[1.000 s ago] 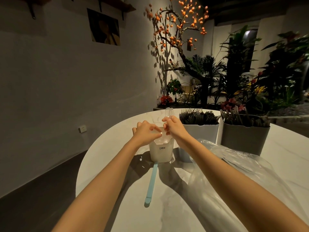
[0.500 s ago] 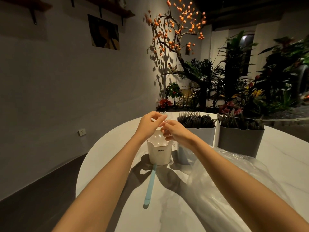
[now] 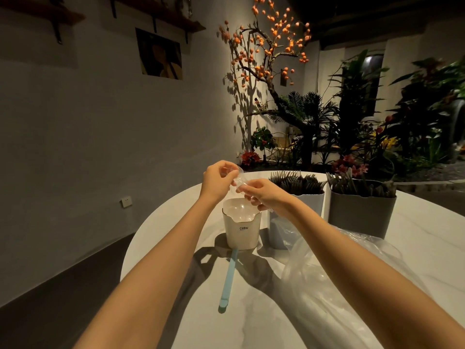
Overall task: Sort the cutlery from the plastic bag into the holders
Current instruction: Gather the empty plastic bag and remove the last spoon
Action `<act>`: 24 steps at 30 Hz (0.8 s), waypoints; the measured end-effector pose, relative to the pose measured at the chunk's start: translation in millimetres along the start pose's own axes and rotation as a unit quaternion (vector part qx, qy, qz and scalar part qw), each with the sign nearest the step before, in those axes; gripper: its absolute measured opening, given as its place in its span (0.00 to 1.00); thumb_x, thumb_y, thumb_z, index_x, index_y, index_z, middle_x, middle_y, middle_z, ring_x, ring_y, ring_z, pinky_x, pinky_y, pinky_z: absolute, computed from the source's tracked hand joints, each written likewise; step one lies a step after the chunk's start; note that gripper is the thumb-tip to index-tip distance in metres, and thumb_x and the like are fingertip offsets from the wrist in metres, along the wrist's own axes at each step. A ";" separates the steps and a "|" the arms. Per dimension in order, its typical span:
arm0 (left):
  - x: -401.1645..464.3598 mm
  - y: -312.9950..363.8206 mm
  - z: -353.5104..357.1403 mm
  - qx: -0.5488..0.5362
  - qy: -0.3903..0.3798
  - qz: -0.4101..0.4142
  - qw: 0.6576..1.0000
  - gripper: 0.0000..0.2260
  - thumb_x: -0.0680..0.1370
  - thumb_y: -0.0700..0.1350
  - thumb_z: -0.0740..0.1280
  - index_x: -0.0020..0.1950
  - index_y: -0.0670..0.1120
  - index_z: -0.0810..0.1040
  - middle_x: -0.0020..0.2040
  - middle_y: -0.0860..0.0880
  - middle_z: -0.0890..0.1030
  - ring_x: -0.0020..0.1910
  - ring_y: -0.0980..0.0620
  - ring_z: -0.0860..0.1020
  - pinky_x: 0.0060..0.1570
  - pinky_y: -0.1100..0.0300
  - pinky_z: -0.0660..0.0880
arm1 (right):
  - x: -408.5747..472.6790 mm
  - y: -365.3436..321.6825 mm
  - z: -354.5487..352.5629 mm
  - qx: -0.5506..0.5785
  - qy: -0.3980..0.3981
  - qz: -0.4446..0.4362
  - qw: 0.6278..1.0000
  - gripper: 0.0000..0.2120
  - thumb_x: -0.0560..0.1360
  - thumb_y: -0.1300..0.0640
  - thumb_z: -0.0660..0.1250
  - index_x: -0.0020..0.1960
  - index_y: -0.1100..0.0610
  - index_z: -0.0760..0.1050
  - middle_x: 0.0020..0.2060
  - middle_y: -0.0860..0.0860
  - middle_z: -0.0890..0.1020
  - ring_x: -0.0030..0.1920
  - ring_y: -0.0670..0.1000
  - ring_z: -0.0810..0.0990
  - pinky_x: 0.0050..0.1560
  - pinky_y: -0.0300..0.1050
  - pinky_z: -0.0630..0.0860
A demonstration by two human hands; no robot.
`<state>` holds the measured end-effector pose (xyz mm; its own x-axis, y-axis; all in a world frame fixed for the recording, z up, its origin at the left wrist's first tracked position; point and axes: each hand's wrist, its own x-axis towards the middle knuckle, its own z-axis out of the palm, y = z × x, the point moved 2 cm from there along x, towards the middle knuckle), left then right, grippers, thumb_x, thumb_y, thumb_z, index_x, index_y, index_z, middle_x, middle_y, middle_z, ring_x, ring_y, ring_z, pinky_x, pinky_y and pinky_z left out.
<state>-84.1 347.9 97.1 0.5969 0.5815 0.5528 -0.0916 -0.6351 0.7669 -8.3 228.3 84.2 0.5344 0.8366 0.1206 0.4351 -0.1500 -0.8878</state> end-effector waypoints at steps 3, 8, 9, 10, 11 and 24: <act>0.4 -1.8 -6.0 -0.002 0.063 -0.009 0.998 0.04 0.79 0.40 0.65 0.49 0.47 0.79 0.47 0.46 0.81 0.35 0.54 0.79 0.35 0.62 0.75 | 0.2 1.3 -0.3 -0.032 -0.004 0.045 0.998 0.13 0.81 0.52 0.60 0.52 0.61 0.76 0.35 0.51 0.72 0.31 0.46 0.65 0.30 0.36 0.62; -0.2 -2.8 -13.0 -0.002 0.138 -0.017 0.990 0.06 0.80 0.39 0.64 0.51 0.45 0.80 0.48 0.45 0.82 0.36 0.53 0.80 0.36 0.64 0.78 | 3.3 4.0 0.3 -0.013 0.040 0.075 0.996 0.10 0.82 0.58 0.57 0.47 0.63 0.73 0.32 0.53 0.70 0.30 0.47 0.63 0.27 0.37 0.59; 0.1 -3.9 -13.7 0.006 0.144 -0.015 0.989 0.06 0.80 0.39 0.64 0.51 0.44 0.80 0.48 0.45 0.82 0.38 0.51 0.81 0.38 0.63 0.79 | 4.8 3.6 0.9 0.002 0.054 0.072 0.996 0.10 0.82 0.60 0.57 0.47 0.63 0.73 0.30 0.53 0.69 0.29 0.47 0.63 0.26 0.36 0.60; 0.2 -5.0 -14.0 0.016 0.147 -0.012 0.989 0.06 0.80 0.39 0.64 0.52 0.44 0.81 0.49 0.45 0.82 0.41 0.49 0.81 0.40 0.60 0.80 | 6.1 2.7 1.2 0.027 0.069 0.065 0.995 0.09 0.82 0.61 0.56 0.47 0.63 0.73 0.30 0.53 0.69 0.28 0.47 0.64 0.25 0.36 0.60; -0.2 -6.2 -14.1 0.029 0.150 -0.008 0.988 0.06 0.80 0.39 0.64 0.52 0.44 0.81 0.50 0.45 0.82 0.45 0.48 0.81 0.43 0.57 0.81 | 7.0 1.2 1.7 0.053 0.084 0.056 0.993 0.09 0.82 0.61 0.56 0.47 0.63 0.72 0.30 0.53 0.70 0.27 0.48 0.65 0.24 0.36 0.62; -8.8 -16.4 -0.3 0.213 -0.064 0.018 0.975 0.12 0.79 0.40 0.67 0.61 0.47 0.81 0.57 0.44 0.82 0.54 0.47 0.78 0.55 0.55 0.74 | 23.2 7.7 8.3 0.005 0.186 -0.100 0.978 0.08 0.78 0.62 0.65 0.53 0.65 0.78 0.42 0.52 0.80 0.41 0.45 0.77 0.46 0.43 0.74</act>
<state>-88.0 353.4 79.8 0.6968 0.5044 0.5100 0.2084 -0.8227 0.5289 1.4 250.9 76.6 0.6666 0.5996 0.4428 0.5510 0.0036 -0.8345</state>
